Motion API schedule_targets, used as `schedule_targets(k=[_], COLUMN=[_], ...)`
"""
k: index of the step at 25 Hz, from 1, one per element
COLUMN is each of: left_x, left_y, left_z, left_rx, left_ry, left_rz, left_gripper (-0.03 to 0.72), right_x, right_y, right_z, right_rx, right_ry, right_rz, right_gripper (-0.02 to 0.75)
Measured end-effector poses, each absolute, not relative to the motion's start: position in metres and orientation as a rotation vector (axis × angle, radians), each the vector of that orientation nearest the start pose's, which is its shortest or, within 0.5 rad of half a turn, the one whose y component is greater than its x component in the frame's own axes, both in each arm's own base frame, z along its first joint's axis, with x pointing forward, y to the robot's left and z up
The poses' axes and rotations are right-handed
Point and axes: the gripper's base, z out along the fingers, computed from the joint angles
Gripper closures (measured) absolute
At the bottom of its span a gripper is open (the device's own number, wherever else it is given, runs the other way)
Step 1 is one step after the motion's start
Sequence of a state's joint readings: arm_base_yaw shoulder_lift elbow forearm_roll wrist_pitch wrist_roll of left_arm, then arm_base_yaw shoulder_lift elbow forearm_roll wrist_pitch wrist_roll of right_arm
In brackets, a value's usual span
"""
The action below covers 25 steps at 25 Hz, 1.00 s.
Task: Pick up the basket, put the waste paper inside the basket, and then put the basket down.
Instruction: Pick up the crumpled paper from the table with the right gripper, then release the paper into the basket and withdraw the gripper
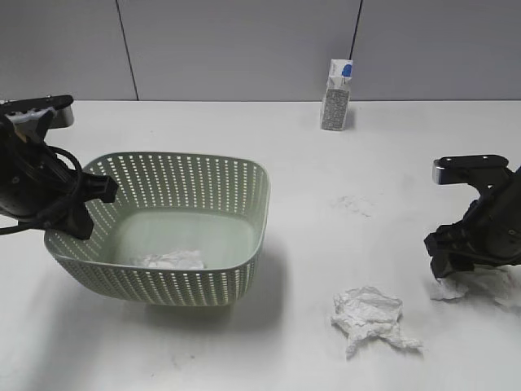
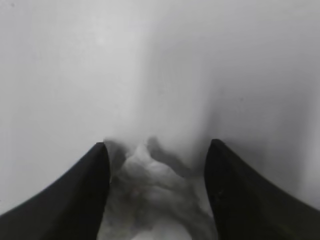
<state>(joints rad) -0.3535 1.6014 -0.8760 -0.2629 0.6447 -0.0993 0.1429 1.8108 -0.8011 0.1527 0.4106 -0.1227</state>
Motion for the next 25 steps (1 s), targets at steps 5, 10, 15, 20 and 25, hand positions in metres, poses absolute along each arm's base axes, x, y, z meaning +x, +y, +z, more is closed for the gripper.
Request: schedule_targets(k=[5, 10, 15, 20, 25], left_x=[0.266, 0.267, 0.267, 0.267, 0.267], left_y=[-0.113, -0.113, -0.113, -0.113, -0.114], left_z=[0.187, 0.187, 0.187, 0.187, 0.187], left_rx=[0.095, 0.094, 0.094, 0.093, 0.092], left_ry=[2.878, 2.873, 2.872, 2.871, 2.870], left_rz=[-0.359, -0.359, -0.359, -0.361, -0.361], left_gripper=[0.685, 0.685, 0.685, 0.685, 0.685], right_x=[0.291, 0.300, 0.312, 0.308, 0.288], right_y=[0.048, 0.054, 0.096, 0.179, 0.250], right_z=[0.117, 0.152, 0.210, 0.263, 0.297], right_rx=[-0.188, -0.221, -0.354, -0.603, -0.733], right_ry=[2.891, 2.799, 2.652, 2.419, 2.142], right_rz=[0.121, 0.146, 0.309, 0.497, 0.596], right_gripper=[0.648, 0.696, 0.696, 0.696, 0.696])
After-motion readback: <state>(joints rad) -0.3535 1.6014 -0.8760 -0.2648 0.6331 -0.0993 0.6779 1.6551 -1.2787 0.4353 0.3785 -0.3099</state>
